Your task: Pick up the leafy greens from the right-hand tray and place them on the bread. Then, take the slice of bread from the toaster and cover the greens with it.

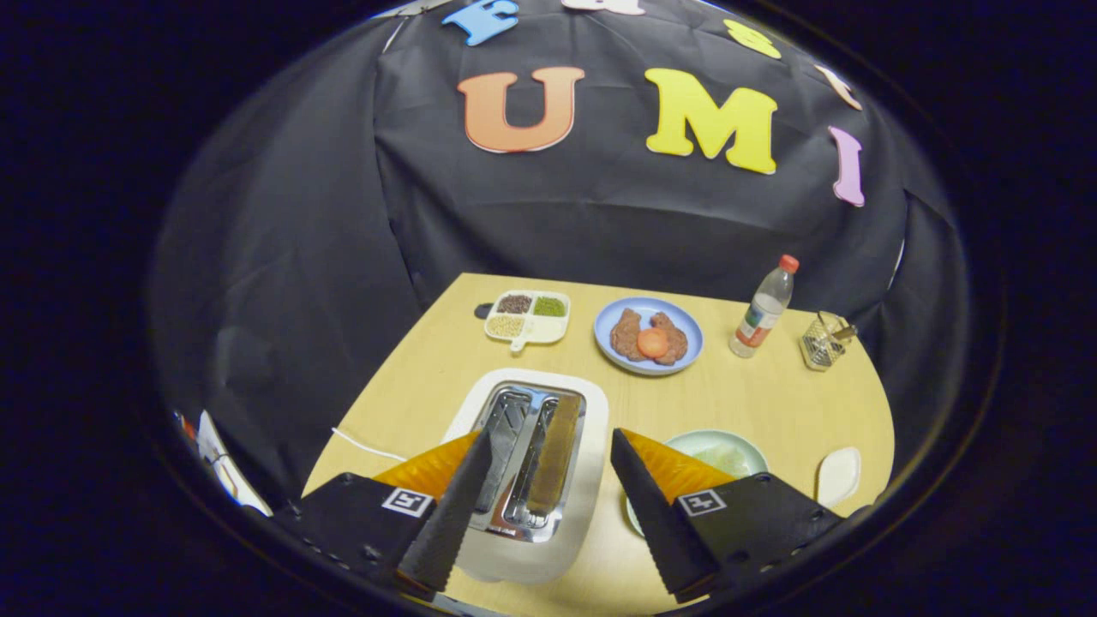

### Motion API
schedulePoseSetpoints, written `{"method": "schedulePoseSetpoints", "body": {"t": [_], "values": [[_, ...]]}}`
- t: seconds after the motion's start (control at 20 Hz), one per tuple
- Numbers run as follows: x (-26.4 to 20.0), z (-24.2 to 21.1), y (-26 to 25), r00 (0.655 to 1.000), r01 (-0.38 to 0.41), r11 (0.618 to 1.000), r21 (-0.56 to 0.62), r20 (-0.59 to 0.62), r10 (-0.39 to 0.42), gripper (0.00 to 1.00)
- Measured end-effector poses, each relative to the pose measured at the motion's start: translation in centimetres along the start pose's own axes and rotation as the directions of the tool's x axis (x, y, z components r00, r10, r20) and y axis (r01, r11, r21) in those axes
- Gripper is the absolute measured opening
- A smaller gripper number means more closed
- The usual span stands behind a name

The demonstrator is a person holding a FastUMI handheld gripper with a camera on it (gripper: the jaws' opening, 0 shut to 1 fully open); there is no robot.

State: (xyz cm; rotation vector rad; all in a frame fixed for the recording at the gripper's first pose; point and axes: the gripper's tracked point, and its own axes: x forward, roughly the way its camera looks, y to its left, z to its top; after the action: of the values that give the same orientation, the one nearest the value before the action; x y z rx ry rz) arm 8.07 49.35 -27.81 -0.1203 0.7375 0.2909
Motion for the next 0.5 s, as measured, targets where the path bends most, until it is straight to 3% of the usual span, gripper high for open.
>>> {"method": "schedulePoseSetpoints", "body": {"t": [0.2, 0.3, 0.35, 0.5], "values": [[1.7, -0.5, 0.9, 0.998, -0.005, 1.000, 0.017, -0.063, 0.006, 0.69], [2.4, -0.9, 0.7, 0.996, 0.012, 1.000, 0.021, -0.091, -0.010, 0.55], [2.5, -1.2, 0.8, 0.994, 0.013, 1.000, 0.025, -0.109, -0.010, 0.54], [2.8, -0.7, -0.1, 0.991, 0.061, 0.998, 0.021, -0.118, -0.058, 0.39]]}}
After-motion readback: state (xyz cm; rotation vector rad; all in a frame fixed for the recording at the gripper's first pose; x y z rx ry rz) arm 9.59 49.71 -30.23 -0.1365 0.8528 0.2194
